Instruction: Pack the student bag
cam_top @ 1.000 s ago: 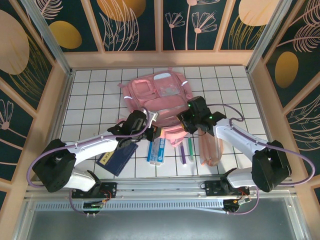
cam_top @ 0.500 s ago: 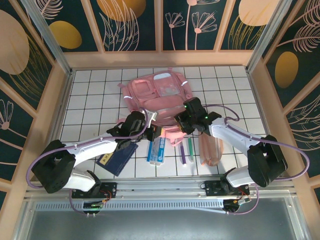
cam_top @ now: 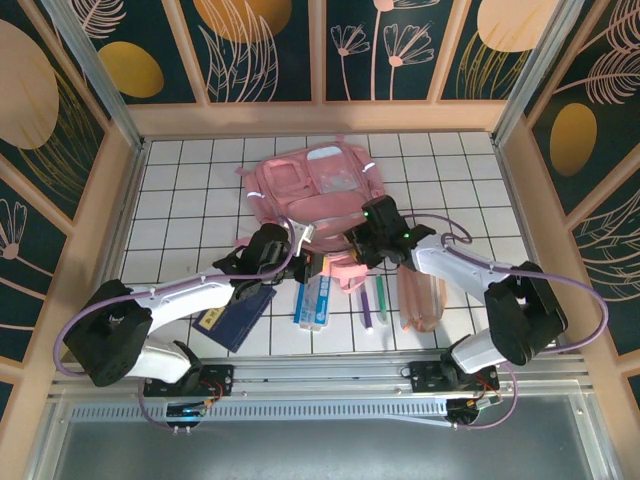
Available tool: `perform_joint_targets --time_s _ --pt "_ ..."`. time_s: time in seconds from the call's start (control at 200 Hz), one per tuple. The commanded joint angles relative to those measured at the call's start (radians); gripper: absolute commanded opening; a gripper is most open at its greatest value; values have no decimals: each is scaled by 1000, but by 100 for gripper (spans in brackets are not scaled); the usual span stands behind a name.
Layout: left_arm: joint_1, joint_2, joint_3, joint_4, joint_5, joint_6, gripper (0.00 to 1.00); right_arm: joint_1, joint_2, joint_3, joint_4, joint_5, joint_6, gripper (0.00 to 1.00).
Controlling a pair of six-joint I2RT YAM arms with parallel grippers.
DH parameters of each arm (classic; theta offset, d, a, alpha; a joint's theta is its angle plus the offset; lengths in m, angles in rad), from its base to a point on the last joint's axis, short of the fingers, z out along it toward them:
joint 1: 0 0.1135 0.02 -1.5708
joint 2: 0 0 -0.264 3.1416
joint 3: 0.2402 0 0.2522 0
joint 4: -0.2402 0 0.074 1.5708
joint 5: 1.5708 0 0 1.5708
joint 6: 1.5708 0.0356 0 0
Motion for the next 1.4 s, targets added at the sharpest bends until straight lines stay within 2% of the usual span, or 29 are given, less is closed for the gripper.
perform_joint_targets --time_s 0.0,0.175,0.385,0.561,0.676,0.691,0.696,0.756,0.786,0.826,0.876,0.966,1.076,1.296,1.396 --pt "-4 -23 6 131 66 1 0 20 24 -16 45 -35 41 30" --pt "-4 -28 -7 111 57 25 0 16 16 -20 12 37 4 0" --pt "-3 -55 -48 24 -26 108 0 -14 -44 -25 -39 143 -85 0" --pt "-3 -65 -112 7 -83 147 0 -46 -96 38 -108 233 -239 0" --pt "-4 -51 -126 23 -75 154 0 -72 -117 48 -124 235 -361 0" --pt "-3 -48 -126 25 -72 156 0 -103 -115 49 -131 234 -382 0" --pt "-3 -47 -126 27 -70 156 0 -108 -115 49 -132 234 -389 0" --pt "-3 -42 -126 45 -50 157 0 -171 -104 47 -130 183 -523 30" --pt "-4 -38 -124 53 -41 157 0 -206 -93 44 -117 141 -611 40" --pt "-4 -37 -120 60 -29 161 0 -248 -73 51 -107 90 -737 45" --pt "-3 -34 -114 63 -26 165 0 -273 -47 69 -117 100 -876 48" --pt "-4 -26 -102 63 -20 172 0 -278 0 109 -143 142 -1069 51" --pt "-3 -13 -90 65 -11 173 0 -286 48 135 -124 119 -1173 51" --pt "-3 -20 -98 74 -17 161 0 -287 182 181 -117 103 -1153 50" --pt "-3 -42 -109 72 -38 159 0 -271 227 180 -107 90 -1124 43"
